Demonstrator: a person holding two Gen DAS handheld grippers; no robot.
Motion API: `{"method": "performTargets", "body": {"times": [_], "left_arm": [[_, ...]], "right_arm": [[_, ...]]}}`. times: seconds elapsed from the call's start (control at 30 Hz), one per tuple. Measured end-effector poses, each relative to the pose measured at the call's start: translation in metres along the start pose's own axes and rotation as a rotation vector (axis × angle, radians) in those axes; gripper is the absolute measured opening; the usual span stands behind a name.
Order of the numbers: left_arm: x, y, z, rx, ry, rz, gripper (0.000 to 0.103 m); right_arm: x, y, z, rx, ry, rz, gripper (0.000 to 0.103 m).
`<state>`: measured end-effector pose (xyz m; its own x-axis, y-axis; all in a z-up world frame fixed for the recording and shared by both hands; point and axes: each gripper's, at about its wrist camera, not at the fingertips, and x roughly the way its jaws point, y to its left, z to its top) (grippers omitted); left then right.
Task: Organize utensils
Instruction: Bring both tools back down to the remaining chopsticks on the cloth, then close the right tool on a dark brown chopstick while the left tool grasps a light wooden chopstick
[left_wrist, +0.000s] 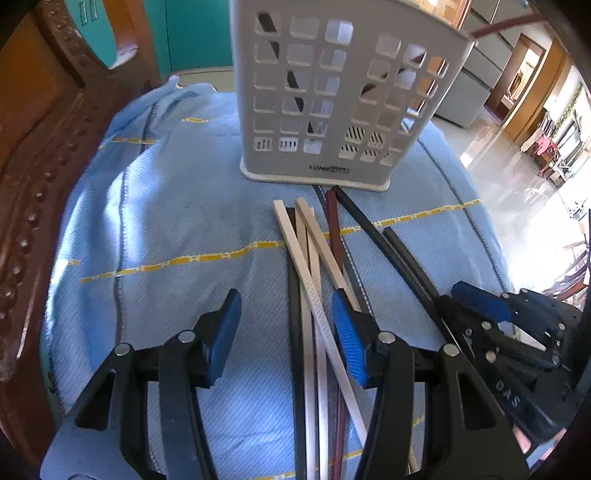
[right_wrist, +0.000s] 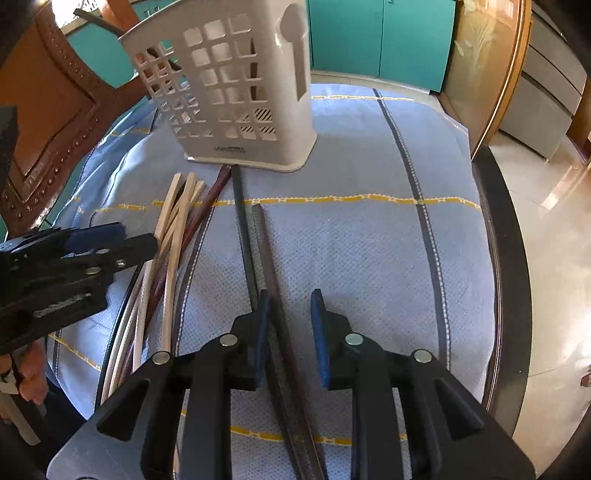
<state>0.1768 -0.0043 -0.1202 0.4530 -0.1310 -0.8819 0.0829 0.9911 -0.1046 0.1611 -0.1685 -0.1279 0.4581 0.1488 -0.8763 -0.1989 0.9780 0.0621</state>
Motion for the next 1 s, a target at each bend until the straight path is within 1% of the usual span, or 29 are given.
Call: {"method": "performTargets", "body": {"times": [0.03,0.1,0.13,0.17,0.27,0.33,0.43,0.5,0.57,0.63,0.73,0.8,0.87,0.93,1.0], "left_arm": [[0.003,-0.001,0.0,0.004,0.008,0.007,0.05],[0.008,-0.003,0.001,0.007,0.019,0.011,0.036],[0.008,-0.003,0.002,0.011,0.02,0.006,0.029],[0.008,-0.003,0.003,0.016,0.026,-0.016,0.019],[0.007,0.0,0.002,0.013,0.03,-0.021,0.019],[0.005,0.004,0.001,0.006,0.031,-0.03,0.018],[-0.003,0.011,0.0,0.005,0.025,-0.035,0.013],[-0.007,0.013,0.001,0.011,0.018,-0.046,0.013],[-0.013,0.019,-0.001,0.015,0.013,-0.036,0.013],[-0.012,0.024,-0.002,0.003,0.014,-0.009,0.013],[-0.009,0.033,-0.002,-0.026,0.022,-0.005,0.013],[-0.009,0.035,0.0,-0.033,0.015,-0.014,0.021],[-0.012,0.033,0.001,-0.029,0.0,-0.029,0.027],[-0.015,0.029,-0.001,-0.01,-0.003,-0.034,0.028],[-0.01,0.024,-0.003,0.008,0.013,-0.011,0.029]], "right_arm": [[0.0,0.0,0.0,-0.001,-0.001,-0.001,0.023],[0.0,-0.001,0.0,0.008,-0.002,0.013,0.022],[0.0,-0.003,-0.001,0.013,-0.001,0.021,0.017],[0.0,-0.005,-0.001,0.025,0.003,0.04,0.009],[-0.001,-0.012,-0.001,0.052,0.003,0.057,0.008],[-0.004,-0.017,0.0,0.075,-0.007,0.053,0.007],[-0.007,-0.026,0.001,0.112,-0.019,0.043,0.007],[-0.008,-0.032,0.002,0.13,-0.024,0.027,0.007],[-0.008,-0.034,0.002,0.14,-0.021,0.022,0.007],[-0.008,-0.034,0.002,0.142,-0.019,0.027,0.007],[-0.007,-0.032,0.003,0.141,-0.015,0.031,0.007],[-0.007,-0.032,0.002,0.138,-0.013,0.031,0.008],[-0.007,-0.032,0.002,0.134,-0.011,0.033,0.01],[-0.006,-0.03,0.001,0.128,-0.009,0.031,0.01],[-0.006,-0.03,0.001,0.126,-0.01,0.028,0.01]]}}
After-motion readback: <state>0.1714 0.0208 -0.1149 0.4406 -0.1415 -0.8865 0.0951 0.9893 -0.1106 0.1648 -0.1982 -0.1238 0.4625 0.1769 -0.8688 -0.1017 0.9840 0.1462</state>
